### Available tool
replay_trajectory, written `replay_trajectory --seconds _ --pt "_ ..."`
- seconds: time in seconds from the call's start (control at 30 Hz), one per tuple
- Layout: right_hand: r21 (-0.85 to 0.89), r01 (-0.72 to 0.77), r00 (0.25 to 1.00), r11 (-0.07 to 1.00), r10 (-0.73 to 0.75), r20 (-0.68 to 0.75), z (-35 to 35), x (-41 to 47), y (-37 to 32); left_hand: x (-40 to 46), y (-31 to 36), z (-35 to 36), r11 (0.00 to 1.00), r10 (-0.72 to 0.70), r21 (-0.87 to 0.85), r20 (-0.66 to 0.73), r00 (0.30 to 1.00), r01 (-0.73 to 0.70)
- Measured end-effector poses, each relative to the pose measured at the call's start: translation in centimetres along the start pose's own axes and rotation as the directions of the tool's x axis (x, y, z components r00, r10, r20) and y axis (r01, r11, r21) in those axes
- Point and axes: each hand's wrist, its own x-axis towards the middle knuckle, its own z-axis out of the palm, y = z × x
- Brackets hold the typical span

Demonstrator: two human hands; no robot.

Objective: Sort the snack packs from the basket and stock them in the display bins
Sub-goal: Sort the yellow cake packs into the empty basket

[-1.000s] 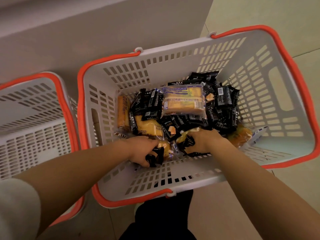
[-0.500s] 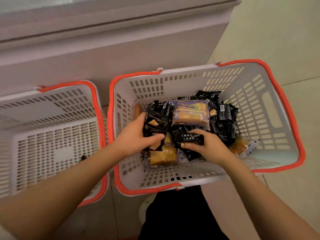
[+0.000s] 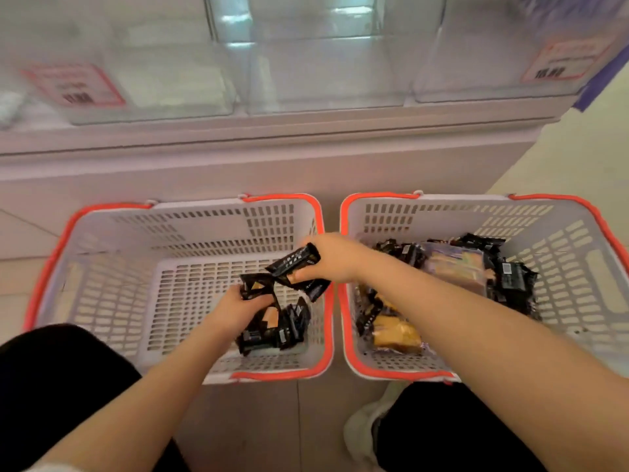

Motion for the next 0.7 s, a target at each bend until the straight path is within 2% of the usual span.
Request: replay_trajectory --seconds 0.1,0.2,0.33,0.4,0.47,0.53,0.57,0.63,0.7 --pt "-0.040 -0.101 0.994 0.994 0.103 0.045 5.8 1.7 -0.7 0.0 -3.4 -1.9 0.995 -0.045 0.088 -0.073 0.996 0.051" --pt "-0.071 -0.166 0.983 0.984 0.171 0.074 10.0 1.3 -0.3 0.4 -6.2 -3.0 0.986 -0.069 0.146 -0.081 0.994 0.080" --pt "-0.083 -0.129 0.991 0.988 0.132 0.021 10.2 0.2 0.1 0.8 -6.8 -2.4 0.986 -0.009 0.165 -0.115 0.993 0.028" --pt "-0.081 -0.112 0.993 0.990 0.110 -0.031 9.2 -0.2 0.4 0.7 -6.7 -1.3 0.977 0.063 0.208 -0.047 0.997 -0.052" --pt "-0.055 -0.134 0.988 0.989 0.129 -0.087 7.9 -0.8 0.9 0.7 -6.5 0.0 0.965 0.101 0.228 0.149 0.984 -0.133" --pt "-0.027 -0.155 0.980 0.988 0.150 -0.129 6.6 -1.4 1.6 0.4 -6.1 1.0 0.946 0.115 0.247 0.348 0.930 -0.209" --pt "-0.026 -0.155 0.978 0.988 0.150 -0.144 6.0 -1.7 2.0 0.1 -5.5 1.4 0.917 0.146 0.289 0.398 0.906 -0.275" --pt "-0.049 -0.144 0.977 0.988 0.134 -0.165 4.5 -2.4 2.9 -0.5 -3.6 2.3 0.795 0.295 0.397 0.408 0.864 -0.459" --pt "-0.060 -0.136 0.977 0.989 0.124 -0.172 2.9 -3.2 4.3 -1.6 -1.2 3.5 0.681 0.472 0.403 0.397 0.787 -0.612"
